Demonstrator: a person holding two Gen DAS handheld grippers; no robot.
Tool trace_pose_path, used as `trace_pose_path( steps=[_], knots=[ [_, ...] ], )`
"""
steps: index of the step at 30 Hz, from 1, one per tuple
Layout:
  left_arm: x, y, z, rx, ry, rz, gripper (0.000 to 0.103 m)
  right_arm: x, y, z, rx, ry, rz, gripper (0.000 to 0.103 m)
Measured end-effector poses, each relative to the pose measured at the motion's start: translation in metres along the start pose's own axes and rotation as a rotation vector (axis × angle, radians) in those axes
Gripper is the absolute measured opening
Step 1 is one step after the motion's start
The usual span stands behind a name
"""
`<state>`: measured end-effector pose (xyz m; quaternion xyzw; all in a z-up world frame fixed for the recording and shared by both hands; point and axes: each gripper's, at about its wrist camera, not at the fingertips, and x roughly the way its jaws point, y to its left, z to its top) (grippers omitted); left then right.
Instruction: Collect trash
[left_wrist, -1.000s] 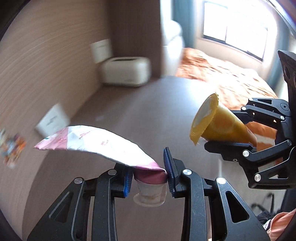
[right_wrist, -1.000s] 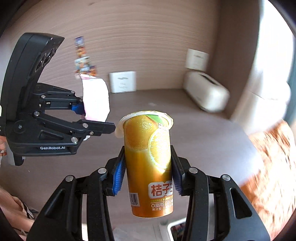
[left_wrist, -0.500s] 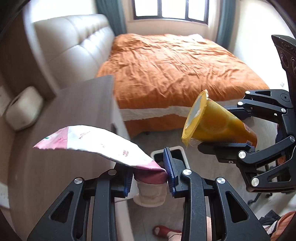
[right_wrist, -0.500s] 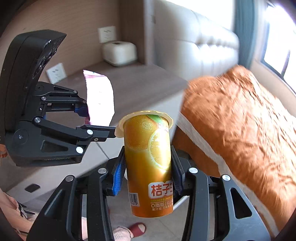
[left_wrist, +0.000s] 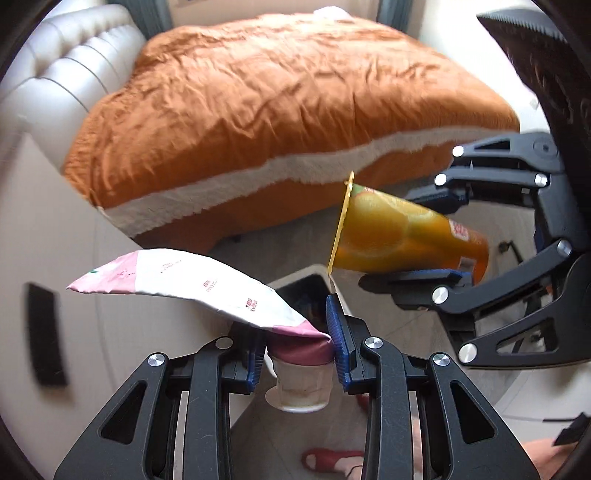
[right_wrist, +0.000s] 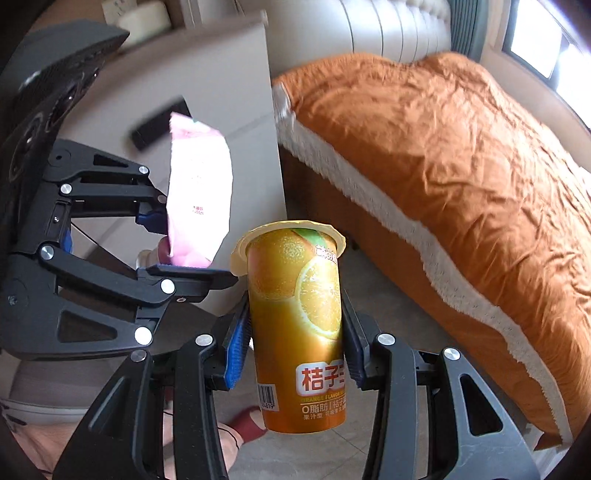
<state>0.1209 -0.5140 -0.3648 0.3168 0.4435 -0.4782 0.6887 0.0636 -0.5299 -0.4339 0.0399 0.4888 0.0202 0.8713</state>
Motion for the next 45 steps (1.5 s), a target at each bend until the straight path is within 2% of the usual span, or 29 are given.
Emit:
trace_pose_path(
  steps=[5, 8, 10, 12, 13, 14, 15, 16, 17, 21, 24, 28, 33, 38, 42, 45],
  knots=[
    [0.096, 0.004, -0.015, 0.056, 0.082, -0.044, 0.031, 0.083, -0.018, -0.023, -0.03, 0.071, 0.063, 0.045],
    [0.162, 0.008, -0.035, 0.07, 0.137, -0.083, 0.031, 0.134, -0.023, -0.04, -0.072, 0.121, 0.088, 0.045],
    [0.192, 0.009, -0.047, 0.087, 0.165, -0.1, 0.031, 0.163, -0.025, -0.052, -0.099, 0.149, 0.106, 0.046],
    [0.22, 0.01, -0.059, 0.098, 0.183, -0.122, 0.031, 0.196, -0.027, -0.067, -0.144, 0.184, 0.119, 0.051],
    [0.236, 0.01, -0.066, 0.108, 0.191, -0.117, 0.039, 0.205, -0.027, -0.072, -0.159, 0.199, 0.125, 0.079],
    [0.246, 0.009, -0.069, 0.119, 0.2, -0.109, 0.057, 0.218, -0.028, -0.08, -0.183, 0.21, 0.122, 0.098],
    [0.261, 0.008, -0.075, 0.131, 0.215, -0.098, 0.098, 0.232, -0.027, -0.087, -0.212, 0.232, 0.115, 0.099],
    [0.275, 0.007, -0.082, 0.141, 0.221, -0.092, 0.099, 0.24, -0.027, -0.091, -0.221, 0.253, 0.119, 0.099],
    [0.289, 0.006, -0.088, 0.14, 0.243, -0.118, 0.098, 0.252, -0.028, -0.098, -0.231, 0.288, 0.111, 0.099],
    [0.312, 0.002, -0.102, 0.147, 0.258, -0.142, 0.098, 0.261, -0.024, -0.106, -0.265, 0.283, 0.09, 0.099],
    [0.313, -0.001, -0.107, 0.158, 0.256, -0.148, 0.098, 0.259, -0.022, -0.107, -0.273, 0.282, 0.09, 0.099],
    [0.295, 0.0, -0.109, 0.169, 0.245, -0.14, 0.098, 0.243, -0.018, -0.101, -0.281, 0.271, 0.074, 0.099],
    [0.261, -0.001, -0.094, 0.184, 0.216, -0.122, 0.098, 0.21, -0.009, -0.081, -0.269, 0.245, 0.035, 0.099],
    [0.206, 0.0, -0.074, 0.175, 0.154, -0.1, 0.098, 0.16, -0.005, -0.057, -0.242, 0.208, -0.013, 0.099],
    [0.153, 0.0, -0.05, 0.116, 0.102, -0.102, 0.098, 0.109, -0.008, -0.036, -0.2, 0.158, -0.072, 0.099],
    [0.112, -0.007, -0.037, 0.129, 0.06, -0.036, 0.098, 0.067, -0.006, -0.025, -0.174, 0.109, -0.103, 0.099]
  ],
)
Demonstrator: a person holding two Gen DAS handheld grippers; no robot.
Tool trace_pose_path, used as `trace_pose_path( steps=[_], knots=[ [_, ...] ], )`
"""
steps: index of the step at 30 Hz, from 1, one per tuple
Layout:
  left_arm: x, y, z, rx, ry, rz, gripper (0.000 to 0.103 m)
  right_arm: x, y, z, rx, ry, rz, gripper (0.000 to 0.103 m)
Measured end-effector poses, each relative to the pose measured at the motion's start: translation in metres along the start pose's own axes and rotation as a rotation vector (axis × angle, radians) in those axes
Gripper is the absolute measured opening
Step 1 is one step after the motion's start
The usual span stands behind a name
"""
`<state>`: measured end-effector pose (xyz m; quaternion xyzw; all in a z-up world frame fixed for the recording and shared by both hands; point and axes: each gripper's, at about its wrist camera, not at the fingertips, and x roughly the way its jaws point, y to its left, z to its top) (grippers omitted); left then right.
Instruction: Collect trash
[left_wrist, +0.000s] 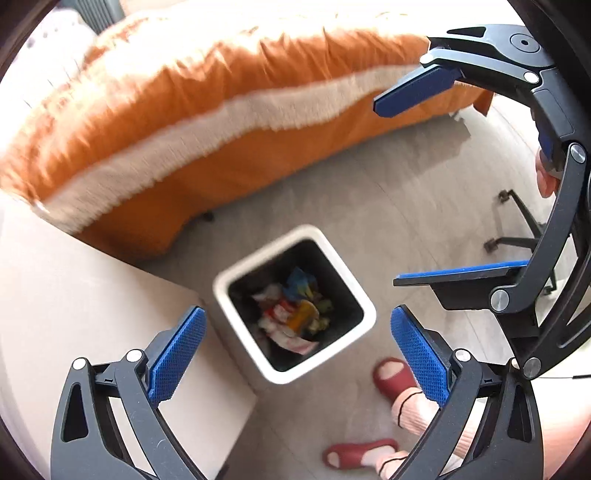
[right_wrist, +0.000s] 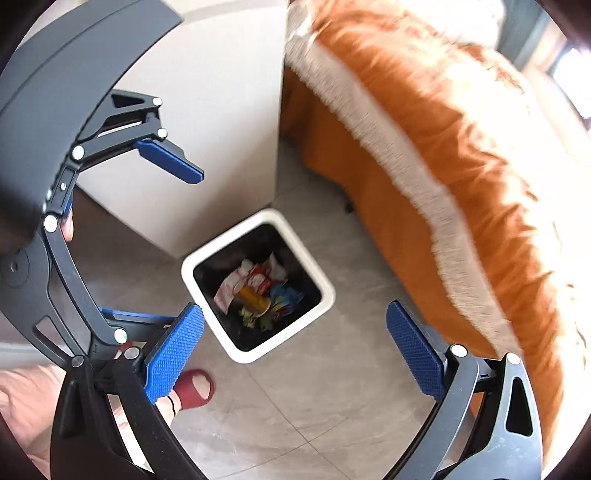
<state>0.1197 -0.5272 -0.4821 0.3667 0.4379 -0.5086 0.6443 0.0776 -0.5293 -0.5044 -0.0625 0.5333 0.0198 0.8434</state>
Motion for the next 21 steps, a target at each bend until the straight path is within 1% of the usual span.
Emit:
trace_pose_path(
  steps=[4, 5, 6, 8, 10, 11, 12, 14, 16, 17, 18, 21],
  knots=[
    [-0.061, -0.009, 0.011, -0.004, -0.034, 0.082, 0.098, -0.059, 0.004, 0.006, 0.014, -0.054, -0.057, 0.099],
    [-0.081, -0.012, 0.012, -0.003, -0.051, 0.112, 0.098, -0.077, 0.007, 0.008, 0.01, -0.076, -0.079, 0.099],
    [-0.095, -0.011, 0.013, -0.009, -0.058, 0.122, 0.098, -0.094, 0.011, 0.01, 0.006, -0.098, -0.098, 0.099],
    [-0.134, -0.012, 0.012, -0.035, -0.086, 0.163, 0.098, -0.126, 0.02, 0.014, 0.01, -0.136, -0.115, 0.099],
    [-0.17, -0.01, 0.009, -0.06, -0.111, 0.197, 0.098, -0.164, 0.032, 0.021, 0.022, -0.199, -0.142, 0.099],
    [-0.193, -0.008, 0.005, -0.082, -0.131, 0.222, 0.098, -0.176, 0.036, 0.023, 0.029, -0.22, -0.146, 0.099],
    [-0.207, -0.006, 0.002, -0.099, -0.143, 0.237, 0.098, -0.193, 0.042, 0.028, 0.042, -0.249, -0.146, 0.099],
    [-0.242, 0.003, -0.009, -0.158, -0.169, 0.271, 0.098, -0.222, 0.053, 0.037, 0.07, -0.315, -0.147, 0.099],
    [-0.282, 0.015, -0.027, -0.256, -0.207, 0.327, 0.098, -0.249, 0.068, 0.052, 0.102, -0.383, -0.108, 0.099],
    [-0.295, 0.019, -0.036, -0.292, -0.223, 0.343, 0.098, -0.256, 0.074, 0.058, 0.111, -0.413, -0.094, 0.099],
    [-0.317, 0.027, -0.051, -0.356, -0.242, 0.374, 0.098, -0.268, 0.083, 0.066, 0.122, -0.455, -0.076, 0.099],
    [-0.366, 0.043, -0.091, -0.501, -0.284, 0.458, 0.098, -0.297, 0.112, 0.092, 0.13, -0.557, -0.015, 0.099]
  ],
)
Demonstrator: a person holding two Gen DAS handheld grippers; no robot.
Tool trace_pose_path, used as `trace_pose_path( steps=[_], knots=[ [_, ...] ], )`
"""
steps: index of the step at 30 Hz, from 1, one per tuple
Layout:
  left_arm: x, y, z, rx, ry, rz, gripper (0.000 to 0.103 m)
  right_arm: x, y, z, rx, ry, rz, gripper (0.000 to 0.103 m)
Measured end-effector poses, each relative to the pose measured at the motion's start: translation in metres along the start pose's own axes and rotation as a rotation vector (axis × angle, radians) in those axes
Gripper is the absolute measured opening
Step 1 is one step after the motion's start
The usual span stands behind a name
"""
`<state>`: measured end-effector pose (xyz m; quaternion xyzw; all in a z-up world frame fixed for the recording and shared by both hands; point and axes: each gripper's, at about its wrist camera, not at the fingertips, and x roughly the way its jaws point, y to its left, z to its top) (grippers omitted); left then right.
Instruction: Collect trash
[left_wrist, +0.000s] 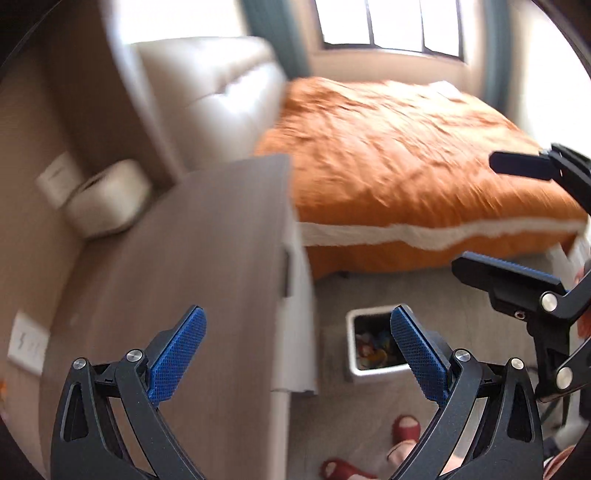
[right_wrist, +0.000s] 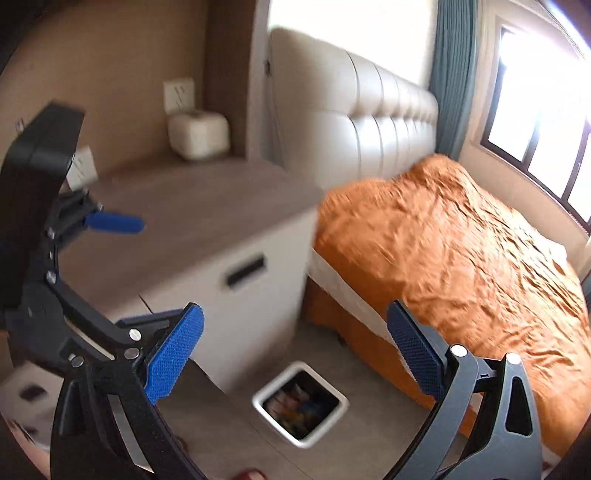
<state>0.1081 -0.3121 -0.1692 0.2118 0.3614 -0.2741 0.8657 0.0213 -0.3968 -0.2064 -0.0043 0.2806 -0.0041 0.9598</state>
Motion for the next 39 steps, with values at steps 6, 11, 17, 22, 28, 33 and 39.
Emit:
trace_pose_path(
  steps=[6, 11, 17, 22, 28, 33, 39],
  knots=[
    [-0.062, 0.081, -0.036, -0.237, -0.015, 0.186, 0.098, -0.001, 0.084, 0.049, -0.024, -0.083, 0.189, 0.099],
    [-0.103, 0.127, -0.071, -0.35, -0.001, 0.33, 0.098, 0.0, 0.147, 0.071, -0.074, -0.099, 0.277, 0.099],
    [-0.133, 0.182, -0.118, -0.53, 0.021, 0.431, 0.098, 0.008, 0.193, 0.084, -0.065, -0.063, 0.311, 0.099],
    [-0.148, 0.208, -0.135, -0.582, 0.006, 0.461, 0.098, 0.013, 0.222, 0.095, -0.106, -0.048, 0.353, 0.099],
    [-0.175, 0.234, -0.141, -0.579, 0.007, 0.57, 0.098, 0.007, 0.243, 0.109, -0.097, -0.104, 0.375, 0.099],
    [-0.186, 0.25, -0.146, -0.624, -0.008, 0.574, 0.098, 0.002, 0.265, 0.111, -0.174, -0.132, 0.362, 0.099],
    [-0.19, 0.259, -0.147, -0.632, -0.017, 0.562, 0.098, -0.003, 0.275, 0.113, -0.189, -0.147, 0.356, 0.099]
  ],
)
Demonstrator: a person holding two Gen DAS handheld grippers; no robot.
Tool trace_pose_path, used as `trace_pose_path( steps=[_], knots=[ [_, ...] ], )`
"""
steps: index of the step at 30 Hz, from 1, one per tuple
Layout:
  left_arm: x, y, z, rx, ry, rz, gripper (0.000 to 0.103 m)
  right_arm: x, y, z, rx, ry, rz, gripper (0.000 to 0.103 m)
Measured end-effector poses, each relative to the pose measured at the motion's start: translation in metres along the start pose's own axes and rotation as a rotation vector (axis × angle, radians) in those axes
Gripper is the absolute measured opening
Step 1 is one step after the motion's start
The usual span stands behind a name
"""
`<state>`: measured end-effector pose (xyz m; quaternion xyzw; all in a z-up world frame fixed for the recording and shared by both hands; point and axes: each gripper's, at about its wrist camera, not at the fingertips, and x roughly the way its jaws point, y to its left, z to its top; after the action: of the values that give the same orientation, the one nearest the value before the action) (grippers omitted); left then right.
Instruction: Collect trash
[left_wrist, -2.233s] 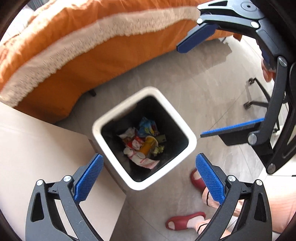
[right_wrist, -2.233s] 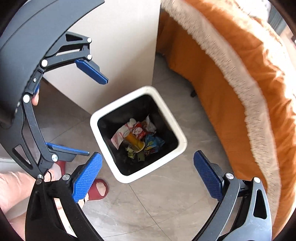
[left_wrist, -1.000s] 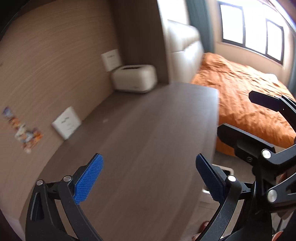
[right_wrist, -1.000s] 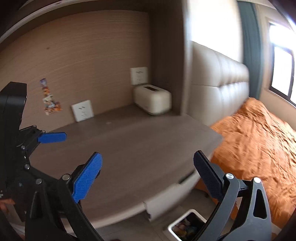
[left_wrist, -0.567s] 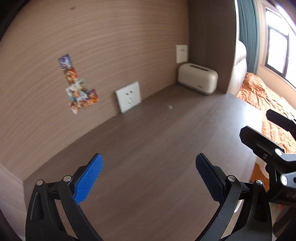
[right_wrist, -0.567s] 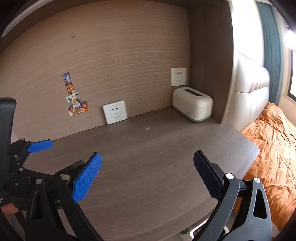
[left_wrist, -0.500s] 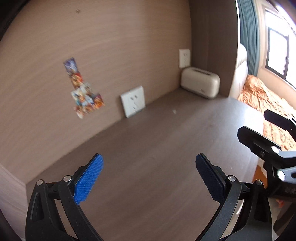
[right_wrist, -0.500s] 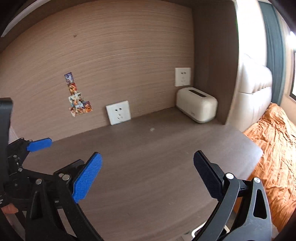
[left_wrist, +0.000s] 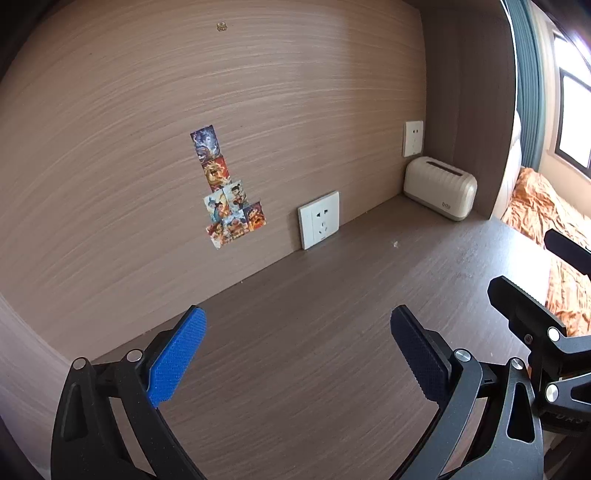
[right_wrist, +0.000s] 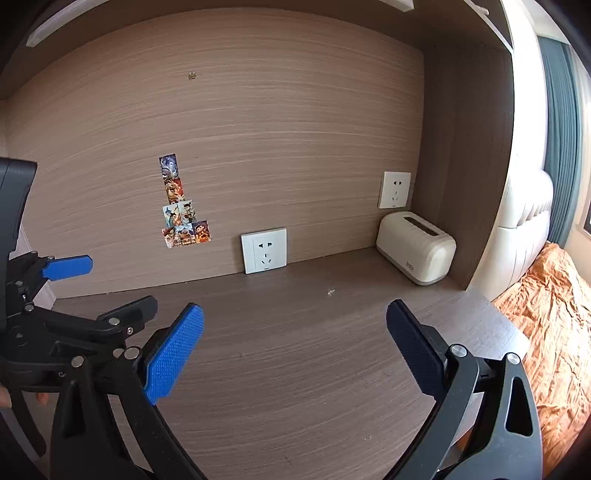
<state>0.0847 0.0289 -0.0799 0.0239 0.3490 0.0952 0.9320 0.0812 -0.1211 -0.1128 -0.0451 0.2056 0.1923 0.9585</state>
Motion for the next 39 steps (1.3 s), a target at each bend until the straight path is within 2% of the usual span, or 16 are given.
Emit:
trace_pose_path(
  steps=[13, 39],
  knots=[
    [0.0046, -0.0007, 0.0027, -0.003, -0.004, -0.048, 0.098, 0.0035, -0.0006, -0.008, 0.019, 0.028, -0.027, 0.099],
    [0.0009, 0.0011, 0.0047, 0.013, -0.02, -0.032, 0.098, 0.0034, 0.0044, -0.0076, 0.01, 0.02, -0.029, 0.099]
  ],
)
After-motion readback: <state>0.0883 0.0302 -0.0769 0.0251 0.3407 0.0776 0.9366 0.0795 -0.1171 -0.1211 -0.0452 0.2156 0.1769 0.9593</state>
